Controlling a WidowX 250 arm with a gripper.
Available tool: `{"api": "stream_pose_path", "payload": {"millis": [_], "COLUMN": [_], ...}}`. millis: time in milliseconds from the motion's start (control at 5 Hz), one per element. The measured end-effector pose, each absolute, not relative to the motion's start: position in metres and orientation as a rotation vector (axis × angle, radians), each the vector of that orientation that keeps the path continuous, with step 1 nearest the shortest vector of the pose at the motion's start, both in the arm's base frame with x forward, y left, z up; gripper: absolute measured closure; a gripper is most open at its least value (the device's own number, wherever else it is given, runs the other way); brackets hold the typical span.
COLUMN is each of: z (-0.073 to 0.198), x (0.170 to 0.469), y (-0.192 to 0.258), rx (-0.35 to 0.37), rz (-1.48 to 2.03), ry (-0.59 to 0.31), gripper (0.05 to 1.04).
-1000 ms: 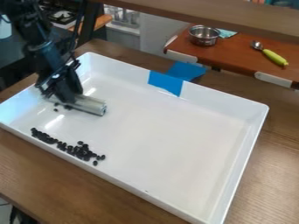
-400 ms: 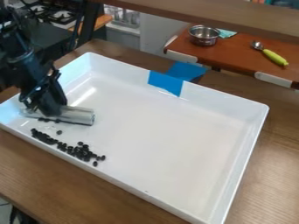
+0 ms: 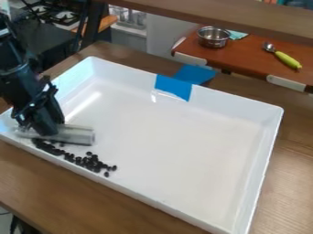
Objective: Sweep into pile
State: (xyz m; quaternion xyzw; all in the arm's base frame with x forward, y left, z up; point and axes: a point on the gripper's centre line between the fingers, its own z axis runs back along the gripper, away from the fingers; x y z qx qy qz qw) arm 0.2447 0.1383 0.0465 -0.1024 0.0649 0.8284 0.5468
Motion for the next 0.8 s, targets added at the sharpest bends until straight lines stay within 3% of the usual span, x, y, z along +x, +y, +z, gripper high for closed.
{"api": "stream_pose_path", "payload": {"millis": [600,800], "z": [0.047,0.053], "x": [0.242,0.255], "y": [0.100,0.082], "rx": [-0.213,-0.258], "rz": [1.909,1.851], "ry": [0.164,0.176], "gripper": [0.745,0.745]}}
